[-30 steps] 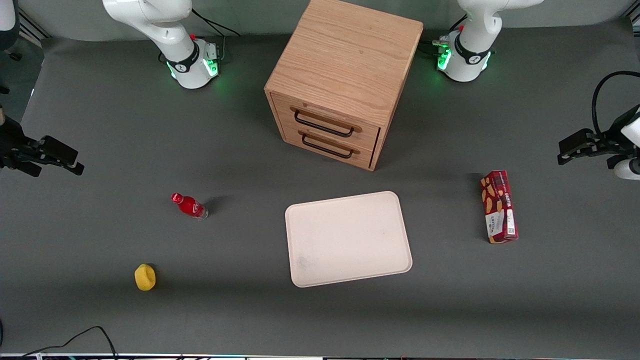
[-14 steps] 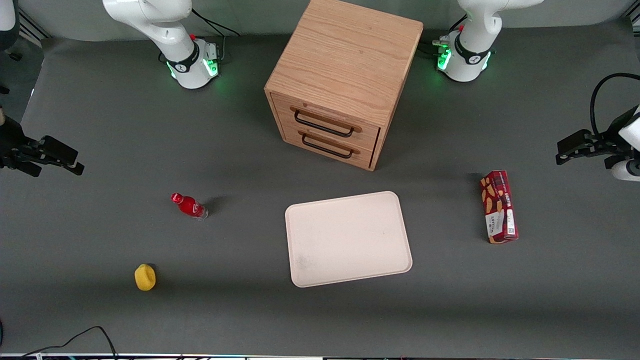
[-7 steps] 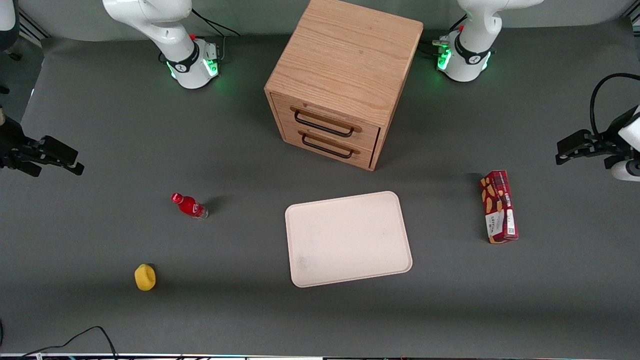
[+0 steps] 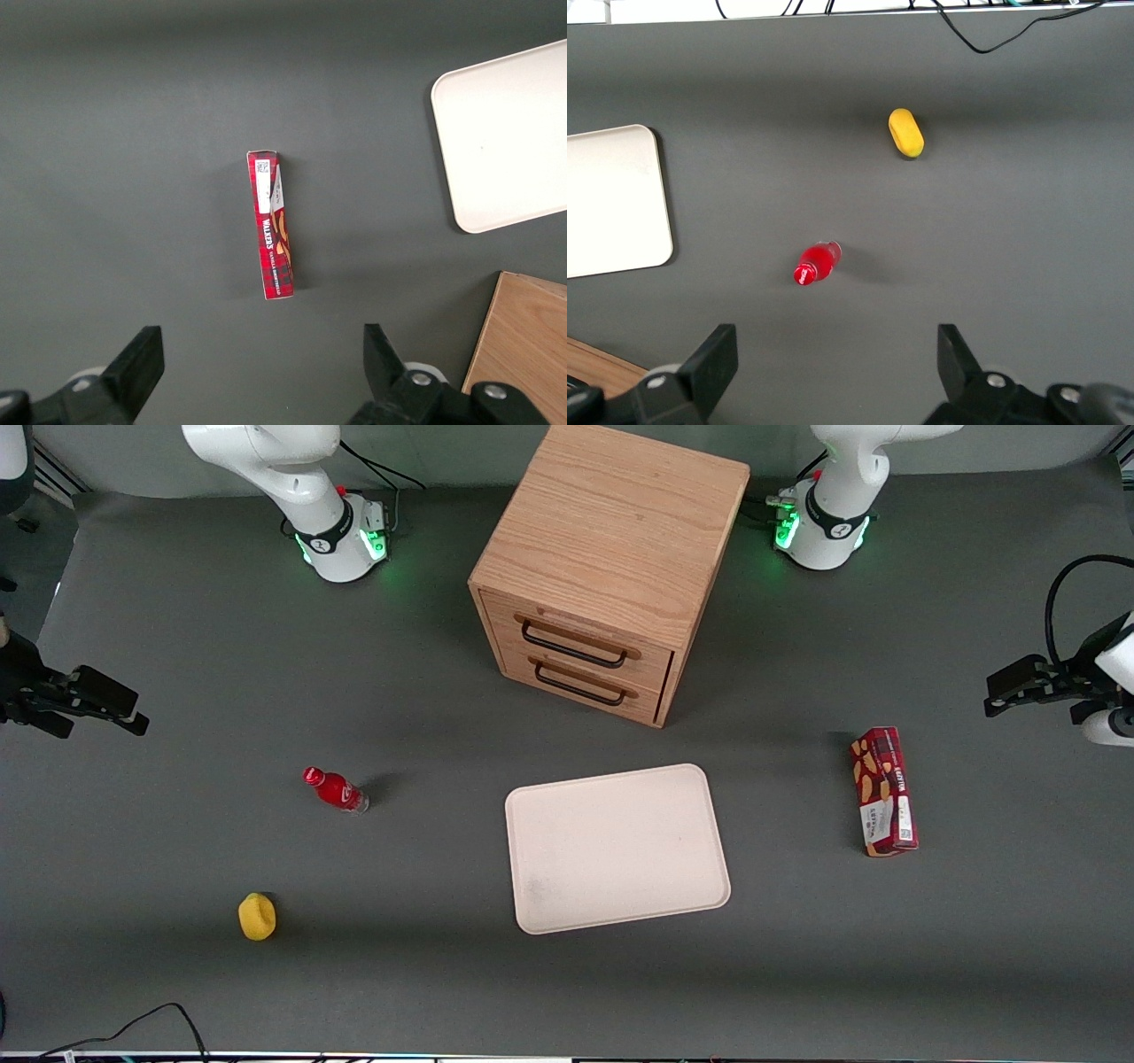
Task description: Place red cookie box on tray
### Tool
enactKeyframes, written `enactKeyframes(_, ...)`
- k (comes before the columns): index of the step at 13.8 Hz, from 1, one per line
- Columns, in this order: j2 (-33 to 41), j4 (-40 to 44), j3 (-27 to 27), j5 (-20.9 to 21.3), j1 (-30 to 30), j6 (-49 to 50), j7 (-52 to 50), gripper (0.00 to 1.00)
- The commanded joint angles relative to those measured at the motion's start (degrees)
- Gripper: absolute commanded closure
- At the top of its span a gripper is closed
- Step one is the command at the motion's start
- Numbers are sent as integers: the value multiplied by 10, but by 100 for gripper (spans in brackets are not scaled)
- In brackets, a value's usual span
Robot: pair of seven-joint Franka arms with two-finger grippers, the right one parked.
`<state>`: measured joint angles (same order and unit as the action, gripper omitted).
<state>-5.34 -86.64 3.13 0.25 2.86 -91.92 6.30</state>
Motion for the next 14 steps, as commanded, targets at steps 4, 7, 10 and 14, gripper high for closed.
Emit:
enactKeyframes(4, 3, -8, -3, -6, -2, -3, 9, 0)
enactKeyframes(7, -23, -21, -3, -6, -5, -13, 1, 0)
enactKeyframes(10, -37, -95, -3, -6, 0, -92, -1, 0)
enactKeyframes(14, -52, -158, -4, -6, 2, -163, -1, 0)
